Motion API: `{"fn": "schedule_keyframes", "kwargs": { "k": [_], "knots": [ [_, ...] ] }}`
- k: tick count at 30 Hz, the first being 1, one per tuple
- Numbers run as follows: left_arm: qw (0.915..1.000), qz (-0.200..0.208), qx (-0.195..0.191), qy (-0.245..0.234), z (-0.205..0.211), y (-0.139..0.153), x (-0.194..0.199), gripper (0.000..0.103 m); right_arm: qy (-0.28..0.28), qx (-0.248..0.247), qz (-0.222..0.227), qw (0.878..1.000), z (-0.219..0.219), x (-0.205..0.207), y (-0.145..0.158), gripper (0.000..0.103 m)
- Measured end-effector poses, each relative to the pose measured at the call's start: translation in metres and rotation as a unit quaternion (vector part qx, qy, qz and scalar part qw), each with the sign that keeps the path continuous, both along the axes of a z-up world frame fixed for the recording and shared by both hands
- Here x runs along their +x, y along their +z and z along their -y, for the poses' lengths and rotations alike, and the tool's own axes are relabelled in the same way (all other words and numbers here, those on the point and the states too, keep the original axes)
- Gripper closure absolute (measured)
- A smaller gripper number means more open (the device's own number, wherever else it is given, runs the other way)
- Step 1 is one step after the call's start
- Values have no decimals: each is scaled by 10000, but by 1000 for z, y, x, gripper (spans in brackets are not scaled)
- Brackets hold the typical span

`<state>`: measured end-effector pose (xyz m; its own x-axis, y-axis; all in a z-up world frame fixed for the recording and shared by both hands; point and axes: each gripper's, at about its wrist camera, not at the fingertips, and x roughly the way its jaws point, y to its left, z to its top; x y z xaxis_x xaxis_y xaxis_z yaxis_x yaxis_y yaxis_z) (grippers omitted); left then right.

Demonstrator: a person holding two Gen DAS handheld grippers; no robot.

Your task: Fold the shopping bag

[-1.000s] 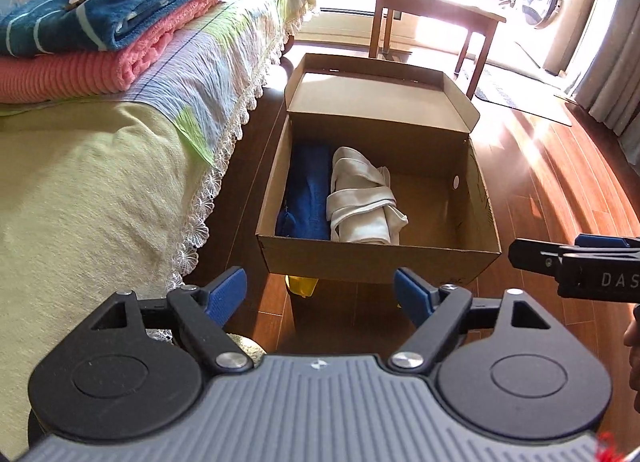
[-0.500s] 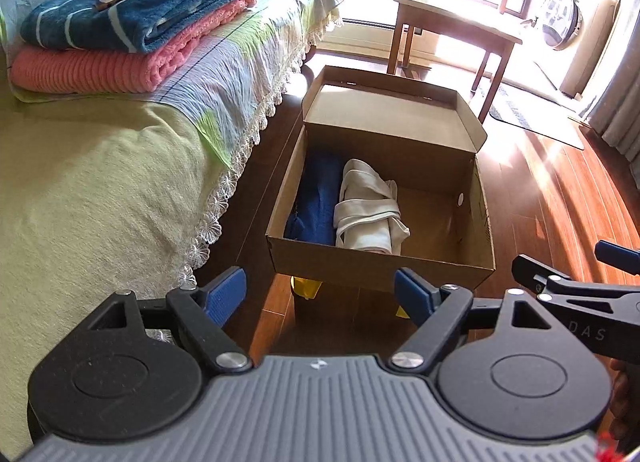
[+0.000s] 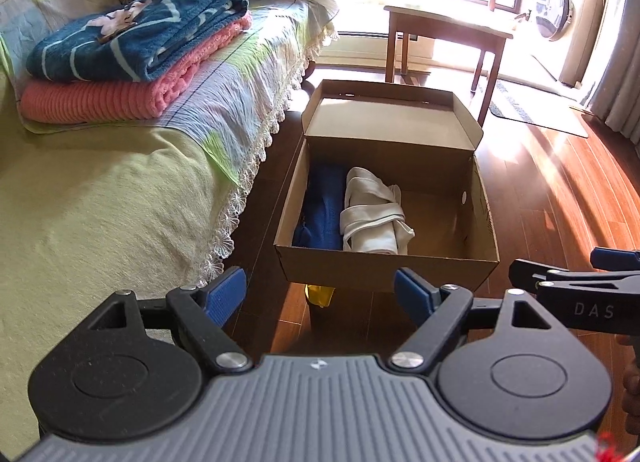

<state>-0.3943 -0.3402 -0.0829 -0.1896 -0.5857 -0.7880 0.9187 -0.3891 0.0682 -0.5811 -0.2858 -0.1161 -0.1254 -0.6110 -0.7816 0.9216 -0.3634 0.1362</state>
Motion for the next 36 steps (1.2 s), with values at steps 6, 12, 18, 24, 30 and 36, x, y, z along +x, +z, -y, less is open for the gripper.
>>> {"fn": "schedule_keyframes", "kwargs": {
  "k": [6, 12, 18, 24, 30, 36],
  "knots": [
    [9998, 208, 8, -31, -2, -8, 0, 20, -102, 248, 159, 9995, 2, 3, -14, 1],
    [9992, -80, 384, -2, 9, -13, 9, 20, -91, 355, 116, 9993, 12, 8, -20, 1],
    [9988, -118, 475, 7, 22, -21, 15, 20, -93, 504, 51, 9987, 25, 13, -31, 1],
    [9980, 193, 604, -30, 47, -33, 14, 20, -66, 701, 60, 9975, 56, 18, -40, 1],
    [9976, 303, 619, -84, 79, -37, 8, 20, -141, 772, 47, 9969, 77, 17, -44, 1],
    [9969, 270, 707, -195, 107, -46, -1, 20, -216, 843, 33, 9962, 99, 15, -47, 1]
  ]
}}
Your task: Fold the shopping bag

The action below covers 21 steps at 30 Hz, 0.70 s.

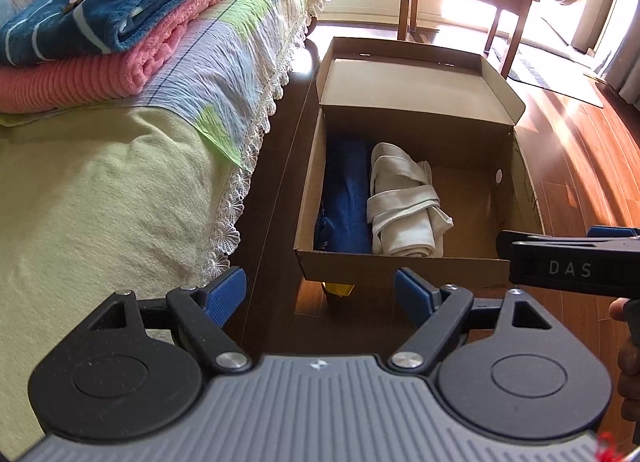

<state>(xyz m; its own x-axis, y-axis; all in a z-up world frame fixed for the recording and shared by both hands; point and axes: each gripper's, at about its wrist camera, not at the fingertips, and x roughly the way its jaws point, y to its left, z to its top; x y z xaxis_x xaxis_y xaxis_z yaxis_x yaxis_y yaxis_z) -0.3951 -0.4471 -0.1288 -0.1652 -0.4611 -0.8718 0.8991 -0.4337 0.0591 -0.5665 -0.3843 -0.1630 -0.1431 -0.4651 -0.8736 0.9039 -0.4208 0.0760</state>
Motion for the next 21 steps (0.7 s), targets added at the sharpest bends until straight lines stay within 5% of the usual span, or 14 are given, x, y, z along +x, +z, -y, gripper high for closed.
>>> {"fn": "schedule_keyframes", "kwargs": {
  "k": [21],
  "knots": [
    [9992, 150, 173, -330, 65, -37, -22, 20, -133, 276, -123, 9995, 42, -14, -18, 1]
  ]
}}
